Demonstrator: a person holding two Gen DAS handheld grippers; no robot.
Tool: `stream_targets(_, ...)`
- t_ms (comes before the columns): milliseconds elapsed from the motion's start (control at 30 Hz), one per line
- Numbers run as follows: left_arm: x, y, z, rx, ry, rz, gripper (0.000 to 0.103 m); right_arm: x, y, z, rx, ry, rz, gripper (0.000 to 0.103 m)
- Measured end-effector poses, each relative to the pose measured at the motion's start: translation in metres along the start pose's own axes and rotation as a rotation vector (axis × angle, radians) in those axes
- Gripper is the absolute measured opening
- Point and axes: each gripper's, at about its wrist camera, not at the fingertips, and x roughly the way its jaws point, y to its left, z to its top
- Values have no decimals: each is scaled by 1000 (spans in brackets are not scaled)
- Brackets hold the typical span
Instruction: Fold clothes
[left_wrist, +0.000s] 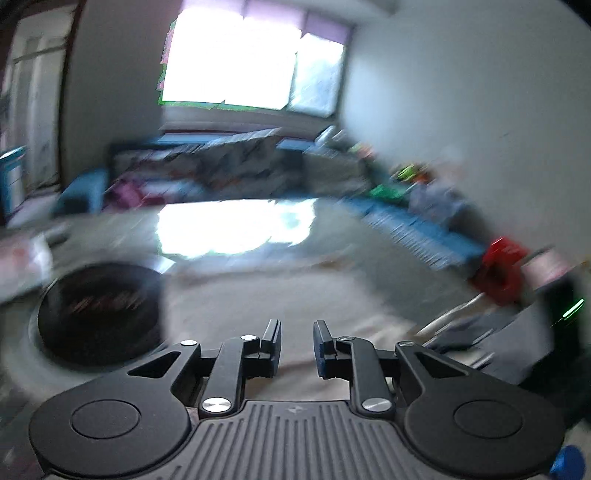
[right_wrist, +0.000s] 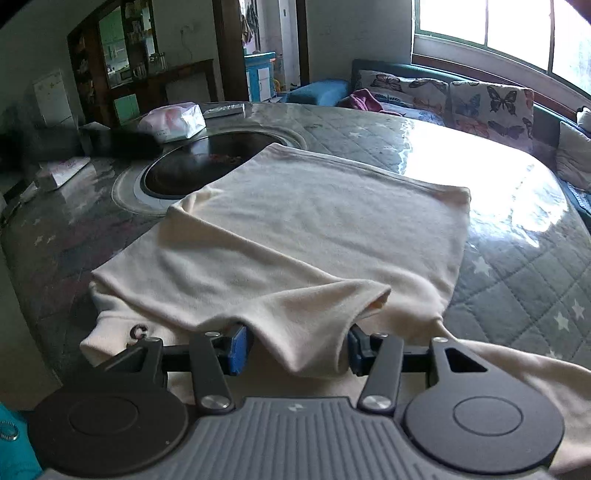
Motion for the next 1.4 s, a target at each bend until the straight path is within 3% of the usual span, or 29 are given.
stream_targets(167,7,40,-29,-55,118,130,21,-14,-12,-3,48,-6,20,52)
stream_targets(367,7,56,-48,-91,148,141,21,-21,-34,-3,181,-20,80,51)
stream_targets(467,8,55,-50,-80,153,139,20,-20,-38,-3,204,-18,78,44)
stream_targets(567,9,53,-51,-62,156,150,16,-16,-37,-5,198,-7,44,26)
stream_targets(700,10,51,-53,-16,164,192,13,-16,-32,-4,157,-5,-57,23)
stream_targets(900,4,55,-44,-39,133,194,13,-20,-33,-6,183,4,-13,28)
stream_targets(1067,10,42,-25,-14,81,142,14,-21,-20,-11,124,29,-36,28)
stream_targets(1100,13,40,-22,-9,78,132,14,-21,-19,-11,115,27,-42,24)
stream_targets(1133,17,37,-20,-4,77,120,14,-22,-17,-11,108,23,-47,10)
stream_targets(1167,22,35,-20,5,78,112,14,-23,-15,-10,101,19,-52,5)
stream_targets(1400,47,27,-30,57,129,92,14,-34,-8,-7,30,2,-140,3)
